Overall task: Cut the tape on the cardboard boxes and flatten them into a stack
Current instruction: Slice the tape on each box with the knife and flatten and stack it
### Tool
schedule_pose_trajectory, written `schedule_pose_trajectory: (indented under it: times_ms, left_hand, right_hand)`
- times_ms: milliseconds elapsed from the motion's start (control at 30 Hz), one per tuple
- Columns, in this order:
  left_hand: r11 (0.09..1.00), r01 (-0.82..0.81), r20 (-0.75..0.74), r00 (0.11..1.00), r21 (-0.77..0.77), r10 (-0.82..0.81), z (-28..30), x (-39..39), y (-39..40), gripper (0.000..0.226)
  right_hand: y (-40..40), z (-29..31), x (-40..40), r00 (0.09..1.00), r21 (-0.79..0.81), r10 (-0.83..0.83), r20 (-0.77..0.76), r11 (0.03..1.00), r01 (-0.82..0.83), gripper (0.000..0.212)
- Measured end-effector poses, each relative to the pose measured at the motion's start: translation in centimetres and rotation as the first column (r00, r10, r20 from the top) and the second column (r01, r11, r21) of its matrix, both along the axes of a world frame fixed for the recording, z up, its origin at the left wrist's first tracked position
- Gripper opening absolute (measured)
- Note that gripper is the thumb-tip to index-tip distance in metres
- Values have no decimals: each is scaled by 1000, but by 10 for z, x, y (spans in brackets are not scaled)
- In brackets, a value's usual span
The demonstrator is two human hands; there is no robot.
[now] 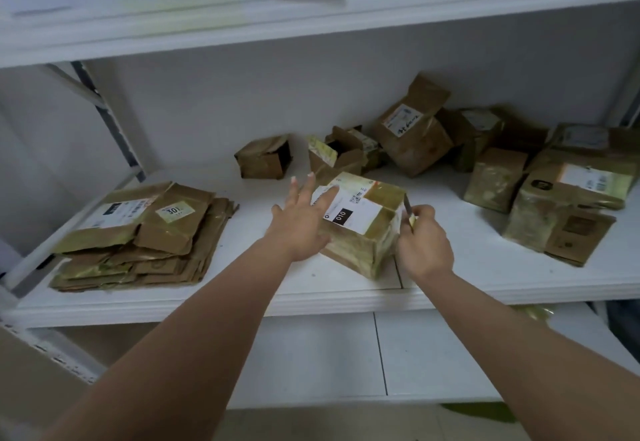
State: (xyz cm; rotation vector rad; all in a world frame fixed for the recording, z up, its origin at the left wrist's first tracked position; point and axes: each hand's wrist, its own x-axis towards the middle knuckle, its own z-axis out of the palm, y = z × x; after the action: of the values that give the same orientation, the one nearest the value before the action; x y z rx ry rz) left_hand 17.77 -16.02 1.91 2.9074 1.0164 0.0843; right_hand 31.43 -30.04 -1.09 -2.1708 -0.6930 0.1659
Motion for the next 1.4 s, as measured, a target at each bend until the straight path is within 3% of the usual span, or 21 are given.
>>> schedule_pose_trajectory:
  times_ms: [267,433,567,733,933,1067,1233,1400]
  left_hand:
    - [981,-122,-7,992,-152,123,-12,23,11,82]
    - [936,-350,-77,933,33,352,-5,49,-4,71]
    - [879,-437,-110,880,188,461,-1,59,-14,64]
    - [824,-497,-137,827,273,545,1,66,-27,61]
    - [786,-541,-197,771,301,606,8,81,-38,52]
    - [775,-580,-195,754,252,627,8,91,-34,48]
    - [780,-621,-93,783,-78,615,-1,80,-13,51]
    - [784,-620,-137,775,17,616,7,76,-20,55]
  right_hand:
    - [20,-6,35,989,-13,143,-37,990,-143,32]
    - [27,-16,64,975,48,190,-114,982,-185,26]
    - [27,-21,85,959,18,250,-134,968,-250,25]
    - [29,-31,95,905,76,351,-240,936,-343,36]
    - [36,-43,94,873,195,441,-210,893,-405,16]
    - [40,-51,93,858,207,432,-278,899,-385,15]
    - [47,-61,91,847,210,384,-368,922,-326,25]
    - [56,-55,94,826,269,384,-413,918,-292,20]
